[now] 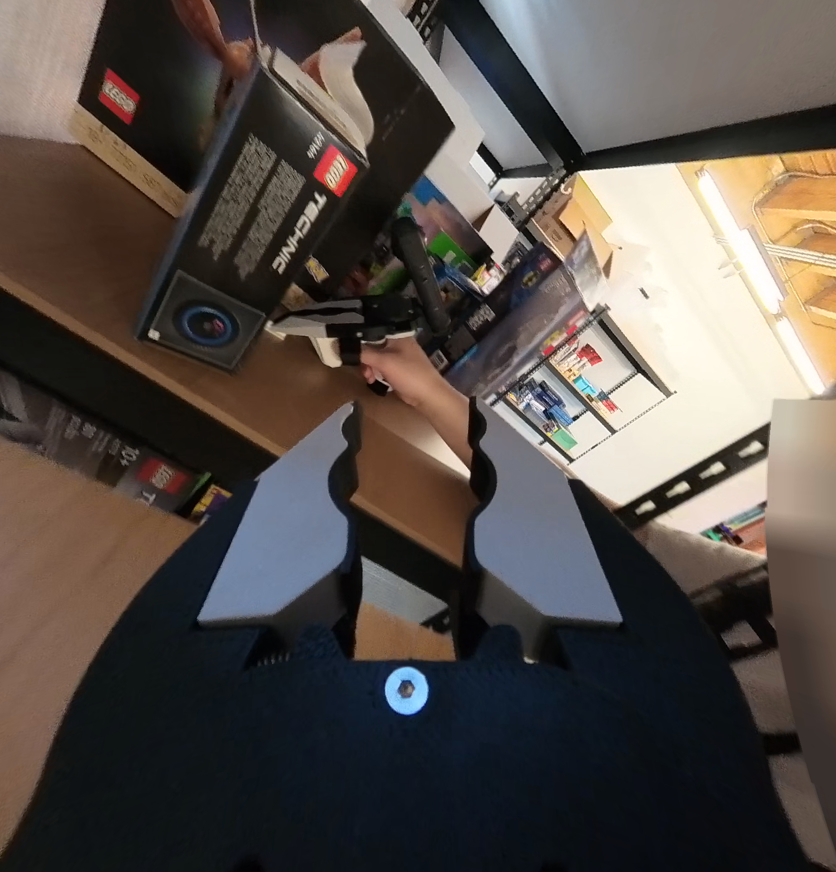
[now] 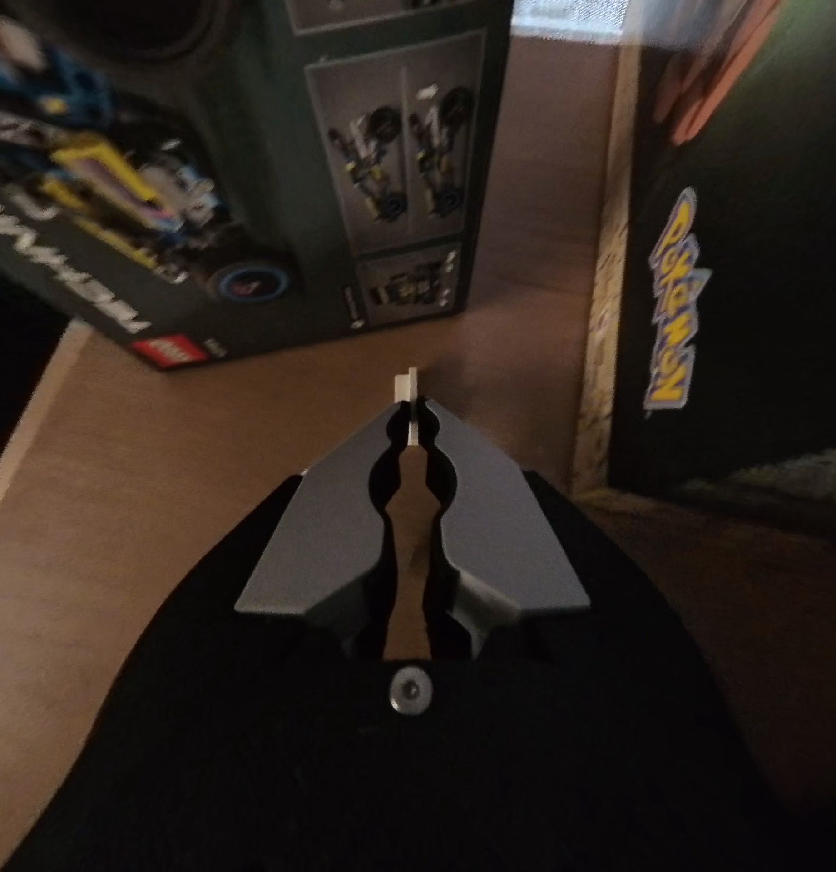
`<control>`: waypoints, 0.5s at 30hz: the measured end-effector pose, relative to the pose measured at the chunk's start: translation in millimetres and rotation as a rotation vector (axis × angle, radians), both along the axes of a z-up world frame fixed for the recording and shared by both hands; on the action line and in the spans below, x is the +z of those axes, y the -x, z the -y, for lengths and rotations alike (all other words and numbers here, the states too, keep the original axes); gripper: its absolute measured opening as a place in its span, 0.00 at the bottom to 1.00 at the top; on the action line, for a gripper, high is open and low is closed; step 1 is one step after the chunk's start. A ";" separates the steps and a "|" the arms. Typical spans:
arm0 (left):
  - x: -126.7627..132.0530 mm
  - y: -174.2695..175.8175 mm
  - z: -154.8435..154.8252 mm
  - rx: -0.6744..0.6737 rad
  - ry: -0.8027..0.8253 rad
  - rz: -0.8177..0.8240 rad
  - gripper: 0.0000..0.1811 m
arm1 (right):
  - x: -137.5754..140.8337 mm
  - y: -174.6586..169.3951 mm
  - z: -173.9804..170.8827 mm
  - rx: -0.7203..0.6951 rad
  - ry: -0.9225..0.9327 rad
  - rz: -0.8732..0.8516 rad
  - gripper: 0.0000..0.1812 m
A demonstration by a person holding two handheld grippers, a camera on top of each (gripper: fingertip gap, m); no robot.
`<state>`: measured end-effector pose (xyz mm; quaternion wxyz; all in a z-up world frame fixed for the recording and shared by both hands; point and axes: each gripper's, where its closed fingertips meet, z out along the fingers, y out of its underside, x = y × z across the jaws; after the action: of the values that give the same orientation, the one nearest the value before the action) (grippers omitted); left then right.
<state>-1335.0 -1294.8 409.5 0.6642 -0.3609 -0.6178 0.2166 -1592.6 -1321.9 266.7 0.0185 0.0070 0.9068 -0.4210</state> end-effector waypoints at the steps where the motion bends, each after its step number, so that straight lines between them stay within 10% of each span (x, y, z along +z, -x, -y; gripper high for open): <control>1: -0.4 -5.4 -3.5 -0.004 0.001 0.001 0.23 | 0.1 -7.2 -8.0 0.016 -0.001 0.017 0.01; 7: -4.6 -22.5 -26.4 -0.037 0.029 0.025 0.23 | 1.6 -67.5 -57.6 0.164 -0.008 0.046 0.01; 15: 4.3 -23.2 -51.7 -0.089 0.081 0.021 0.23 | 61.5 26.6 -82.7 -0.148 -0.076 -0.207 0.18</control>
<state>-1311.8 -1243.0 413.9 0.6516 -0.4169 -0.5986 0.2081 -1619.2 -1239.2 328.1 -0.1067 0.0312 0.9162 -0.3850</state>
